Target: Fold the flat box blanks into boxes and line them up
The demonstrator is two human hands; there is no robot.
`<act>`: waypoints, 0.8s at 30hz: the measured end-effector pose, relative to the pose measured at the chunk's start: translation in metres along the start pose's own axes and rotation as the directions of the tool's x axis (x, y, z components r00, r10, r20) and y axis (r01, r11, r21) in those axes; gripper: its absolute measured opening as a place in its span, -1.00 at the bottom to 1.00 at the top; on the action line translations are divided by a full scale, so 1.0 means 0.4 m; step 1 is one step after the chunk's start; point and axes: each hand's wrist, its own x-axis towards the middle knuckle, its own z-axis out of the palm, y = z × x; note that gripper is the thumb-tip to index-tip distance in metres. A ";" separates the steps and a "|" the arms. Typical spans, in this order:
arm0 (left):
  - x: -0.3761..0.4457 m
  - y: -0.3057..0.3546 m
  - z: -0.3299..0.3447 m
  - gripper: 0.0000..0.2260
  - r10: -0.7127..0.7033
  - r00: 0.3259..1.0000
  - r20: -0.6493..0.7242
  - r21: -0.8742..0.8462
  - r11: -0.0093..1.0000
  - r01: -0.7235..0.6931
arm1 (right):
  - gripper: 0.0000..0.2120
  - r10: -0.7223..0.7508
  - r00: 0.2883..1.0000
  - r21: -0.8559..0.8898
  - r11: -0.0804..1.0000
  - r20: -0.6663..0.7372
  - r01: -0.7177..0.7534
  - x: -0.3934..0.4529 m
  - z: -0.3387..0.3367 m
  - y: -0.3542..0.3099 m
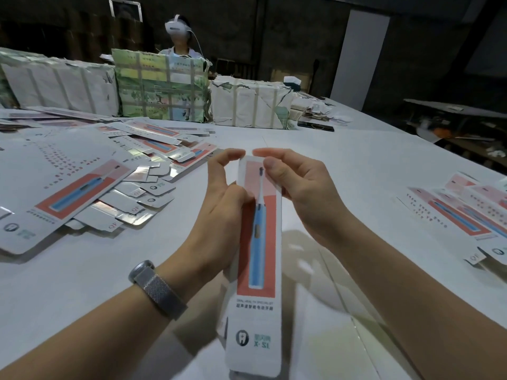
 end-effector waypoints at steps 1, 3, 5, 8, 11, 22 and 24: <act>0.002 0.001 0.002 -0.62 0.011 1.000 -0.009 0.004 1.000 -0.011 | -0.93 -0.020 0.998 -0.020 1.000 -0.054 0.019 -0.001 0.004 -0.002; 0.001 0.001 0.004 -0.60 0.033 0.999 -0.010 0.017 0.999 -0.032 | -0.93 -0.055 0.991 -0.061 0.997 -0.118 0.048 -0.004 0.006 -0.005; -0.001 0.000 0.003 -0.61 0.045 0.999 0.000 0.020 0.999 -0.045 | -0.91 -0.067 0.988 -0.112 0.992 -0.136 0.052 -0.003 0.003 -0.005; 0.003 -0.005 0.002 -0.61 0.024 1.000 -0.003 -0.004 1.000 -0.024 | -0.96 -0.067 0.987 -0.244 0.969 -0.148 0.030 -0.003 0.003 -0.007; 0.010 -0.006 0.005 -0.63 -0.006 1.000 0.020 -0.068 0.998 0.007 | -0.57 -0.057 0.990 -0.531 0.847 -0.129 -0.020 -0.006 0.010 -0.015; 0.018 -0.009 -0.040 -0.50 0.010 0.991 0.131 0.275 0.960 -0.046 | -0.37 0.341 0.913 -0.855 0.380 -0.225 -0.352 0.036 -0.143 -0.013; 0.029 -0.022 -0.071 -0.61 0.020 0.999 0.035 0.384 0.923 -0.032 | -0.52 0.390 0.869 -0.889 0.212 -0.305 -0.407 0.044 -0.219 0.018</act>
